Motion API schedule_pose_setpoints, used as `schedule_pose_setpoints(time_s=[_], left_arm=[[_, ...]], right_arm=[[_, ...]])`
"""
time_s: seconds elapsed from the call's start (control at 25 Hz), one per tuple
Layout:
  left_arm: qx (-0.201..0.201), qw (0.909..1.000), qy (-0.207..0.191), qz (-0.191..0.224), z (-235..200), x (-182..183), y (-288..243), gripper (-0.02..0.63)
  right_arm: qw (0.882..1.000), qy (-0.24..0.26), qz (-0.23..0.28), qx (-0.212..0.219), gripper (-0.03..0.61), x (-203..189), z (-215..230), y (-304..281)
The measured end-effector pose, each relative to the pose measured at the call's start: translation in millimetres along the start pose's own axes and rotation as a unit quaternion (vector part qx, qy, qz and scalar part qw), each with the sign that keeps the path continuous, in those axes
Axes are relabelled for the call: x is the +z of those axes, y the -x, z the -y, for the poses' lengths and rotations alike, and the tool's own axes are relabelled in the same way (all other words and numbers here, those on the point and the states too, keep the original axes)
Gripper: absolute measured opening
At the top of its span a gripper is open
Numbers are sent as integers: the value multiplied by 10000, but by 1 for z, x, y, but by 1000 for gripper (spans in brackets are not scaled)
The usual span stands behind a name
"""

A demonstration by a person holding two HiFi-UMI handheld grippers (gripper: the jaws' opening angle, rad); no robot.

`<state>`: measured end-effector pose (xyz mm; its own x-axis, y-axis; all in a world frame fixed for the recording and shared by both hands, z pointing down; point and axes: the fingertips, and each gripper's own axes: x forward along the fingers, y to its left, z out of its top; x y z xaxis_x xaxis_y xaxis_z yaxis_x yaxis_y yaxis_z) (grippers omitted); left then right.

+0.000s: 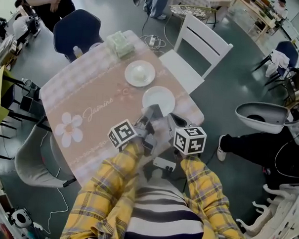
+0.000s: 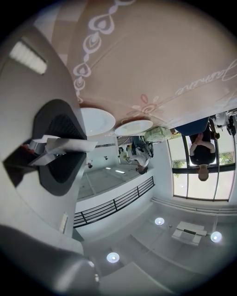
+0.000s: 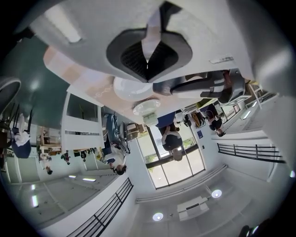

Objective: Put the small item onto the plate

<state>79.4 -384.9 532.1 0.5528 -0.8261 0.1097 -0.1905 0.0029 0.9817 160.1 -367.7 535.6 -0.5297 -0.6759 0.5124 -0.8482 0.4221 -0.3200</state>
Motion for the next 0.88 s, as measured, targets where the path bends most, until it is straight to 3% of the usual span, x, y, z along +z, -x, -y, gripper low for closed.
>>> schedule_pose_setpoints(time_s=[0.44, 0.88], left_arm=[[424, 9984, 360, 123, -15, 6, -43, 72], [806, 9965, 223, -86, -24, 8, -61, 74]], right_arm=[[9997, 95, -235, -3, -3, 16, 11, -38], [9995, -1, -308, -29, -3, 15, 13, -42]])
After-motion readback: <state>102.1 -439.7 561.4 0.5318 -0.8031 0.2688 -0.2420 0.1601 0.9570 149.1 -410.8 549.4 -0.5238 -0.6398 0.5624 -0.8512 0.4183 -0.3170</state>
